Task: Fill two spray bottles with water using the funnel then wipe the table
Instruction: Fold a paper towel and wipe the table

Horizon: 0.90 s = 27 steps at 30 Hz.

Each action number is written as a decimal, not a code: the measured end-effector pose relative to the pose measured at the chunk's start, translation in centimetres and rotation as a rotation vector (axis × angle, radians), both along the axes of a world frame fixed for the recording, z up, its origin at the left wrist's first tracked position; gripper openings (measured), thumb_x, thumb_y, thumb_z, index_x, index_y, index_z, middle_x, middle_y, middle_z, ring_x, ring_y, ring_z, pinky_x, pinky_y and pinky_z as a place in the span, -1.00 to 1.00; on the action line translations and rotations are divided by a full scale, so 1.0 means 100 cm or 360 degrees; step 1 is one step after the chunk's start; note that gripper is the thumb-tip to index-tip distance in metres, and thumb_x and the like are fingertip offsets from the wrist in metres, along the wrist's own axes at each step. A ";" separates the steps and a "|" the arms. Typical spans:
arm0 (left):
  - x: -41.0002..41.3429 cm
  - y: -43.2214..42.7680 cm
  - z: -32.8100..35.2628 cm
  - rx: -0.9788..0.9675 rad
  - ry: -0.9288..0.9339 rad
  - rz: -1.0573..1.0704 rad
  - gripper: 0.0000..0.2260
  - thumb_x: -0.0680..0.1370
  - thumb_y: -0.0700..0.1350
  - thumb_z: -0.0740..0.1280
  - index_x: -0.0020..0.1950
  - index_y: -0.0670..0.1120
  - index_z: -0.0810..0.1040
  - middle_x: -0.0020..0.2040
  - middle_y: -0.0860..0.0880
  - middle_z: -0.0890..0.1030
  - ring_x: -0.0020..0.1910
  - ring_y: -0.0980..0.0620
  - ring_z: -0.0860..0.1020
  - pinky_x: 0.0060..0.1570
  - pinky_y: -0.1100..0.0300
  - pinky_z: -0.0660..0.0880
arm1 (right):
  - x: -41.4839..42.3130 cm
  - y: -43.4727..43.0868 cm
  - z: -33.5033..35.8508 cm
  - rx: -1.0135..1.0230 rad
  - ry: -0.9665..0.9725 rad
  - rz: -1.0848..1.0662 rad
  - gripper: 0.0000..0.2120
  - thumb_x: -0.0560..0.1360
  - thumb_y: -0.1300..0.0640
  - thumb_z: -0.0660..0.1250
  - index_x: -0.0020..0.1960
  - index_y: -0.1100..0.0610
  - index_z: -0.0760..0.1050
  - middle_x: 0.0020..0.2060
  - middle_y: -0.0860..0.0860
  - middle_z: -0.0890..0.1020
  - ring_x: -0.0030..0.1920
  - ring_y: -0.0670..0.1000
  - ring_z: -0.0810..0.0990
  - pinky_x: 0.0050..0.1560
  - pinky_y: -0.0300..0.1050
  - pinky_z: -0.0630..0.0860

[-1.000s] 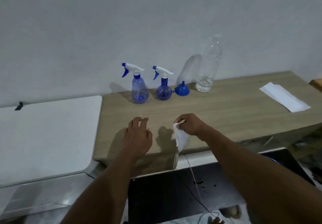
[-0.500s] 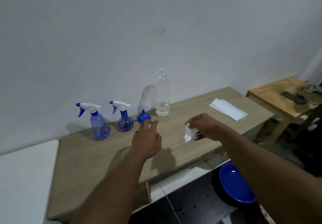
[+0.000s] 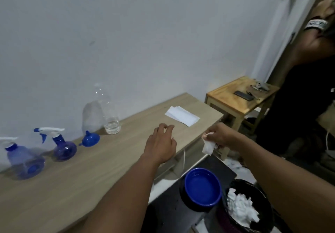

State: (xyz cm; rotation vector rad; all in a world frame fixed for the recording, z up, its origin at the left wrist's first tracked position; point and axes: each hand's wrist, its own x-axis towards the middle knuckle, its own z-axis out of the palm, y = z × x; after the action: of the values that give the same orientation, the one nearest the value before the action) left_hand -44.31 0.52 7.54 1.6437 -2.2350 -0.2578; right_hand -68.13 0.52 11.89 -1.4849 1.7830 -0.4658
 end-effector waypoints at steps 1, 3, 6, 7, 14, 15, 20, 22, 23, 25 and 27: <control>-0.016 -0.002 -0.001 0.0014 0.0003 -0.0026 -0.55 0.62 0.02 0.15 0.52 0.02 0.25 0.44 -0.05 0.30 0.36 -0.09 0.36 0.24 -0.05 0.44 | -0.017 0.001 -0.002 -0.0032 0.0006 -0.0021 -0.87 0.58 0.12 0.37 0.07 0.14 0.60 -0.08 0.12 0.64 -0.11 0.03 0.66 -0.28 -0.20 0.55; -0.048 -0.004 -0.006 0.0049 0.0007 -0.0081 -0.56 0.63 0.04 0.15 0.51 0.02 0.25 0.44 -0.06 0.30 0.36 -0.09 0.37 0.23 -0.06 0.45 | -0.049 0.004 -0.007 -0.0048 0.0023 -0.0065 -0.86 0.58 0.09 0.37 0.07 0.13 0.61 -0.09 0.10 0.65 -0.14 0.01 0.64 -0.26 -0.16 0.53; -0.092 -0.004 -0.015 0.0114 -0.0009 -0.0164 -0.57 0.64 0.05 0.13 0.51 0.01 0.25 0.45 -0.08 0.29 0.35 -0.09 0.39 0.21 -0.08 0.47 | -0.092 0.012 -0.018 -0.0043 -0.0011 -0.0167 -0.90 0.55 0.11 0.41 -0.03 0.15 0.63 -0.16 0.12 0.66 -0.25 0.01 0.61 -0.28 -0.13 0.54; -0.105 -0.003 -0.019 0.0136 -0.0016 -0.0190 -0.57 0.65 0.06 0.13 0.51 0.01 0.25 0.44 -0.08 0.29 0.34 -0.09 0.40 0.21 -0.08 0.48 | -0.104 0.016 -0.023 -0.0044 -0.0037 -0.0215 -0.93 0.54 0.14 0.43 -0.06 0.14 0.61 -0.20 0.11 0.65 -0.29 0.00 0.59 -0.33 -0.15 0.52; -0.179 -0.005 -0.056 0.0351 -0.0165 -0.0492 -0.56 0.64 0.07 0.13 0.50 -0.02 0.26 0.38 -0.11 0.35 0.30 -0.13 0.43 0.22 -0.08 0.46 | -0.174 0.035 -0.070 0.0140 -0.0054 -0.0491 -0.83 0.49 0.12 0.50 -0.10 0.23 0.61 -0.46 0.05 0.58 -0.49 -0.01 0.60 -0.49 -0.22 0.42; -0.188 -0.007 -0.063 0.0392 -0.0179 -0.0524 -0.56 0.64 0.07 0.13 0.50 -0.01 0.26 0.37 -0.11 0.35 0.29 -0.13 0.44 0.21 -0.07 0.47 | -0.182 0.036 -0.078 0.0151 -0.0054 -0.0530 -0.84 0.49 0.13 0.50 -0.12 0.23 0.62 -0.43 0.07 0.58 -0.48 -0.01 0.60 -0.49 -0.21 0.43; -0.224 -0.024 -0.100 0.0629 -0.0201 -0.0627 -0.55 0.64 0.08 0.14 0.51 0.00 0.23 0.42 -0.10 0.30 0.34 -0.16 0.42 0.27 -0.12 0.44 | -0.209 0.040 -0.110 0.0274 -0.0071 -0.0597 -0.89 0.48 0.31 0.40 -0.02 0.28 0.66 -0.38 0.12 0.58 -0.43 0.01 0.53 -0.42 -0.16 0.49; -0.241 -0.030 -0.113 0.0729 -0.0233 -0.0702 -0.54 0.64 0.07 0.15 0.52 -0.03 0.23 0.43 -0.11 0.28 0.34 -0.19 0.41 0.27 -0.14 0.43 | -0.222 0.040 -0.121 0.0314 -0.0056 -0.0652 -0.86 0.49 0.34 0.37 0.01 0.29 0.66 -0.38 0.12 0.58 -0.42 0.03 0.54 -0.39 -0.15 0.49; -0.250 -0.033 -0.118 0.0769 -0.0250 -0.0736 -0.54 0.65 0.07 0.15 0.52 -0.04 0.22 0.43 -0.12 0.26 0.33 -0.20 0.42 0.26 -0.15 0.44 | -0.228 0.040 -0.126 0.0317 -0.0043 -0.0684 -0.87 0.50 0.33 0.36 -0.01 0.27 0.67 -0.37 0.12 0.60 -0.40 0.04 0.54 -0.37 -0.15 0.50; -0.266 -0.037 -0.127 0.0795 -0.0281 -0.0789 -0.53 0.65 0.06 0.15 0.52 -0.04 0.22 0.43 -0.13 0.26 0.29 -0.20 0.45 0.23 -0.15 0.46 | -0.240 0.041 -0.140 0.0318 -0.0008 -0.0753 -0.90 0.51 0.27 0.38 -0.08 0.19 0.68 -0.36 0.07 0.61 -0.38 0.01 0.54 -0.36 -0.18 0.48; -0.279 -0.038 -0.134 0.0810 -0.0327 -0.0835 -0.53 0.65 0.06 0.15 0.54 -0.04 0.21 0.44 -0.14 0.25 0.26 -0.20 0.48 0.17 -0.12 0.48 | -0.251 0.045 -0.151 0.0330 0.0066 -0.0797 -0.90 0.50 0.23 0.39 -0.17 0.16 0.66 -0.37 0.01 0.60 -0.36 -0.03 0.54 -0.36 -0.19 0.47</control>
State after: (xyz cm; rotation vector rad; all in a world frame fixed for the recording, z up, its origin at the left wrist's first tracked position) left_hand -72.23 -3.28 -5.82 1.2944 -2.9105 -0.8890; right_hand -93.23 5.05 -3.24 -0.9059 2.1665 -0.4774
